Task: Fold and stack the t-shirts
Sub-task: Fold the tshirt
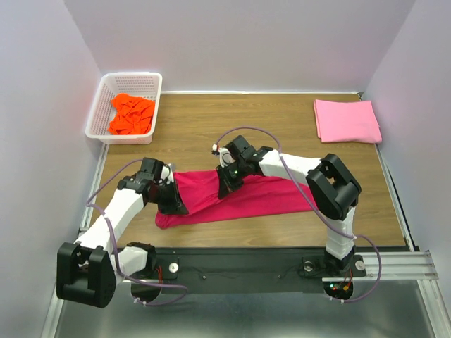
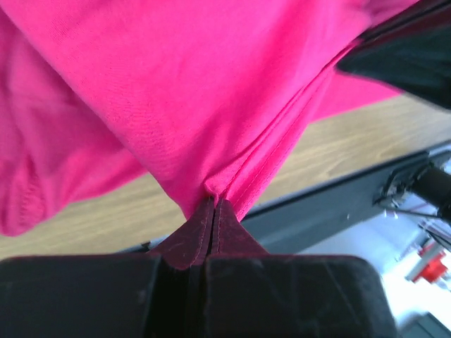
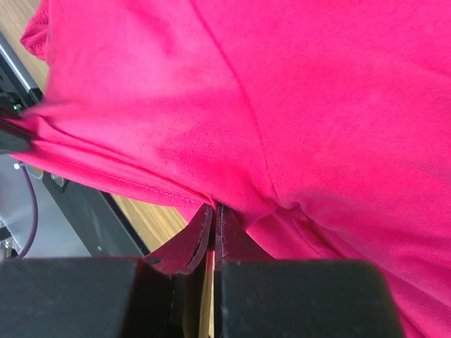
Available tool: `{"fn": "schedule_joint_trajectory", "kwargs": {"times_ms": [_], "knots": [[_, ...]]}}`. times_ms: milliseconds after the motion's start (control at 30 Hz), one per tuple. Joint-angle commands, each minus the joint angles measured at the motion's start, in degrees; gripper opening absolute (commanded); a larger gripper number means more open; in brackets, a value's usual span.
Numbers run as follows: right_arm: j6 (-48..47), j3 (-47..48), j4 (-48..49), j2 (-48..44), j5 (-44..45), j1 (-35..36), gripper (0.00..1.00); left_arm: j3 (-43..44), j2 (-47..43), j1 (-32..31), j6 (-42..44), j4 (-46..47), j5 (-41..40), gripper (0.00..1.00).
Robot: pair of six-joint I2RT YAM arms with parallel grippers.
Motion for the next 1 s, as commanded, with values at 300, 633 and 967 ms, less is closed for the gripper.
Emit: {"fn": "schedule_joint_trajectory", "kwargs": {"times_ms": [300, 633, 967], "knots": [[-4.17, -0.31, -5.38, -4.59, 3.45, -0.37, 0.45, 0.87, -2.1, -0.82, -3.31, -0.92, -3.42, 0.57], [-1.37, -5.05, -8.81, -16.02, 23.32, -14.31, 0.54, 11.51, 5.43, -0.74, -5.78, 3.55, -19.33, 0.61], [1.53, -5.84, -8.81, -17.17, 31.68, -31.83, 0.53, 19.34, 21.27, 1.46, -3.23, 10.33, -37.26, 0.61]]}}
